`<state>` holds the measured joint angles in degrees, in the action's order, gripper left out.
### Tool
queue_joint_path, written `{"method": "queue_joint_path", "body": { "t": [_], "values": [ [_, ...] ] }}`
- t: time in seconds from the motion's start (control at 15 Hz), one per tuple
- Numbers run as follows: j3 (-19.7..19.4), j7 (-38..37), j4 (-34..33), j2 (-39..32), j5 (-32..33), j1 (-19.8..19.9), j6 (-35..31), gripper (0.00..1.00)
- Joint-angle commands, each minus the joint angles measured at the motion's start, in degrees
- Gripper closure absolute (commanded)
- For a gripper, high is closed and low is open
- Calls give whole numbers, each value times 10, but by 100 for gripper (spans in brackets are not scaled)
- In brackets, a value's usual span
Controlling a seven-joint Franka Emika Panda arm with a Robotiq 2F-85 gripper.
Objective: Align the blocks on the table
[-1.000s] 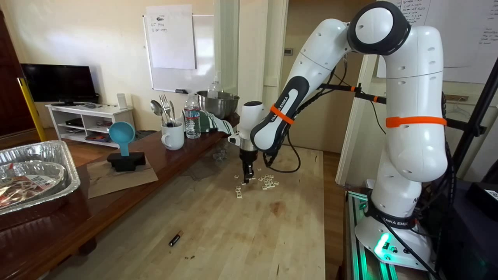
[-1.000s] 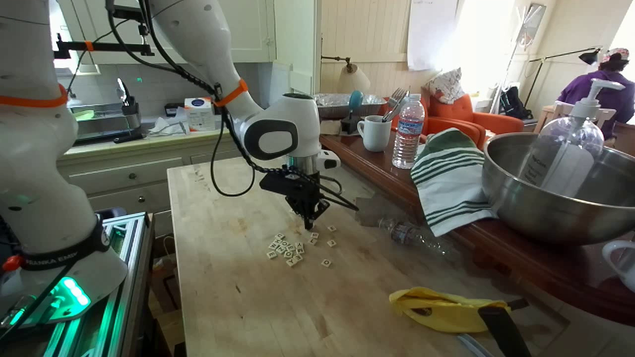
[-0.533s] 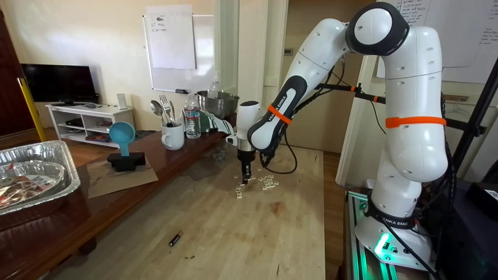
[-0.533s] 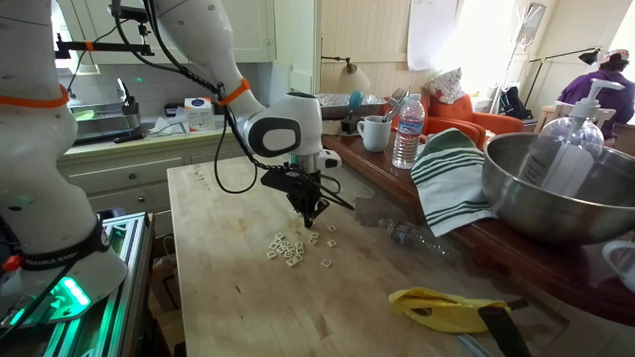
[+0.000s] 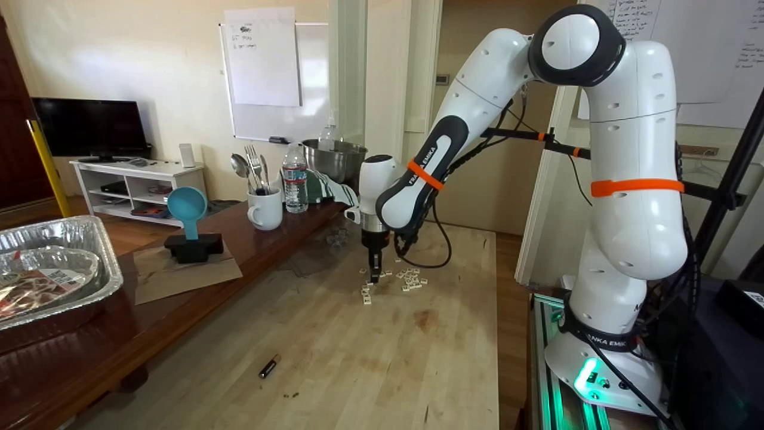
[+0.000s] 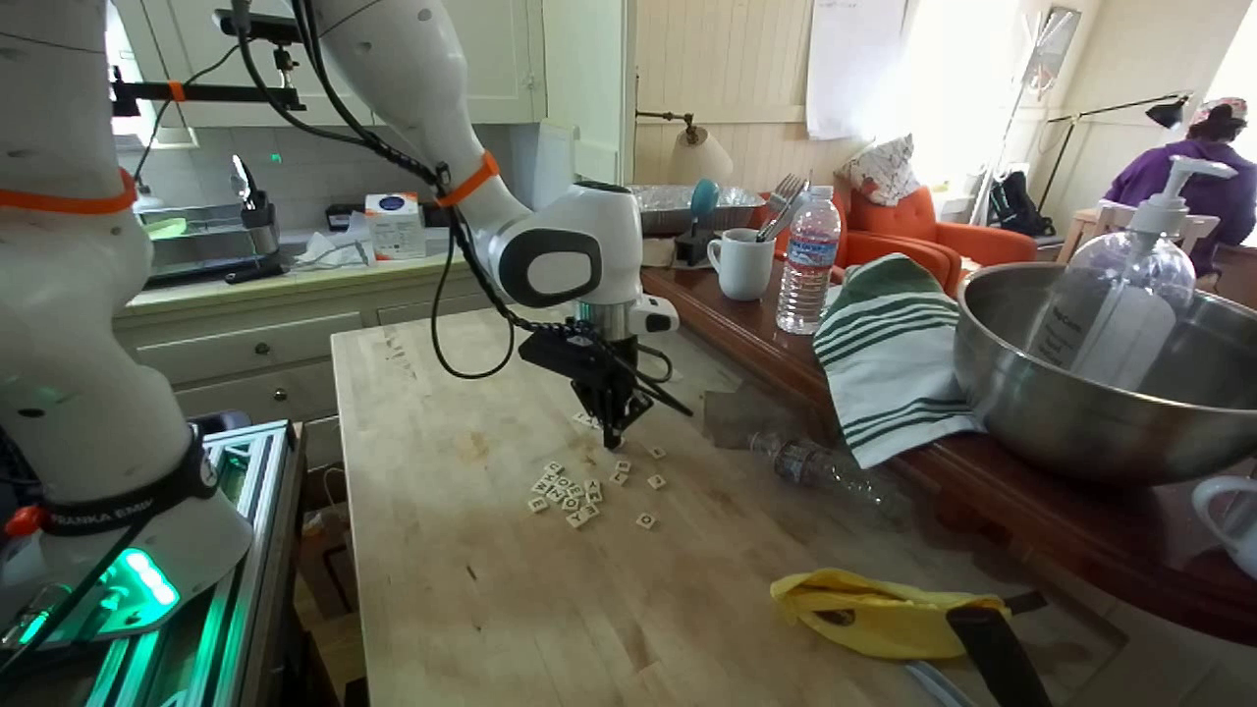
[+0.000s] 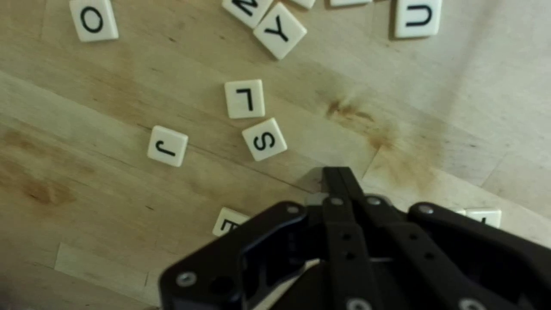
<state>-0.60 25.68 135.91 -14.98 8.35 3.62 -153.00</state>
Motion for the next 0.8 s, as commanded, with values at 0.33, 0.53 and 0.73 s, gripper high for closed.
{"method": "queue_joint_path", "body": {
  "t": [0.33,0.53,0.73],
  "values": [
    [8,-35,-22,-24,1,-3,28,100],
    [10,-40,-23,-24,-1,-3,29,100],
    [11,-46,-23,-25,-2,-4,30,100]
  ]
}}
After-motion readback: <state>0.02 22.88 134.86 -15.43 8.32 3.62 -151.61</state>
